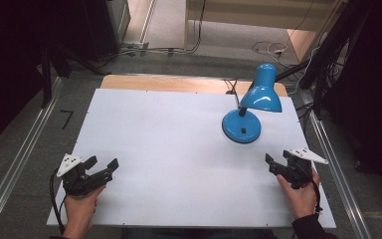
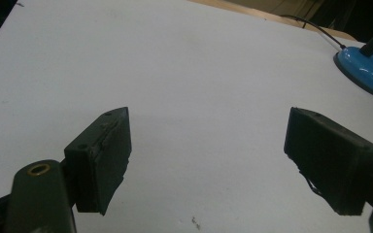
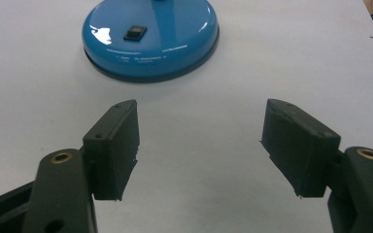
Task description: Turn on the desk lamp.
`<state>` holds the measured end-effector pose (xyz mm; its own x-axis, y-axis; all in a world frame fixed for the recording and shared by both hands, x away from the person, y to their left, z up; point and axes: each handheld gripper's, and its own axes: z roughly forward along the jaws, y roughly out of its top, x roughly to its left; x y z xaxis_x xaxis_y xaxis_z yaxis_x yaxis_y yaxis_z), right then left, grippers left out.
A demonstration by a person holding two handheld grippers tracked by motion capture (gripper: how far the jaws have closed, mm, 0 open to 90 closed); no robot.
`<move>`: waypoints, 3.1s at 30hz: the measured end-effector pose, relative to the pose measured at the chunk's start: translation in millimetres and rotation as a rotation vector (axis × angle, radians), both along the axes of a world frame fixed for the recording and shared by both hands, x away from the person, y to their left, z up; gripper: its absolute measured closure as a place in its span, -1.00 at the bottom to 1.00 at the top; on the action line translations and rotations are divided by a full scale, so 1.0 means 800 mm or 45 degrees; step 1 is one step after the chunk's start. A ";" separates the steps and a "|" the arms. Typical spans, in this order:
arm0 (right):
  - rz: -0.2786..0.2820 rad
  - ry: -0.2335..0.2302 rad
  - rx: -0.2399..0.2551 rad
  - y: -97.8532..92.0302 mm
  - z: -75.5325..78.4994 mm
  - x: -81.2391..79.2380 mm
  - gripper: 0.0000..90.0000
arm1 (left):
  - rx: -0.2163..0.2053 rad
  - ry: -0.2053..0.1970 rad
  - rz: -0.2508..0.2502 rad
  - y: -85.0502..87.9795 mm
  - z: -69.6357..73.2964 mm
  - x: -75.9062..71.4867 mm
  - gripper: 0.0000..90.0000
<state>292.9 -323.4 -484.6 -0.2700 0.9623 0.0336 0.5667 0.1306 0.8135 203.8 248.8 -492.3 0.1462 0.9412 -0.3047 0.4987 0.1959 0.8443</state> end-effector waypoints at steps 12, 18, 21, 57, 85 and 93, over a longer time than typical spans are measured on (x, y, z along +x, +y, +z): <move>0.029 -0.030 0.028 0.011 -0.004 0.017 -0.16 | -0.005 0.000 0.001 0.000 0.000 0.000 -0.61; 0.044 -0.024 0.024 0.021 -0.005 0.025 -0.14 | -0.008 -0.001 0.002 0.001 0.000 0.000 -0.61; 0.053 -0.023 0.023 0.024 -0.005 0.028 -0.07 | -0.009 -0.003 0.003 0.001 0.000 0.000 -0.61; 0.089 -0.032 0.042 0.061 -0.002 0.083 0.93 | -0.010 0.007 0.006 0.002 -0.001 0.001 -0.60; 0.094 -0.036 0.053 0.086 -0.003 0.116 0.95 | -0.019 0.010 0.016 0.003 -0.002 0.001 -0.60; 0.095 -0.029 0.037 0.090 -0.004 0.121 0.95 | -0.019 0.014 0.015 0.004 -0.003 0.001 -0.60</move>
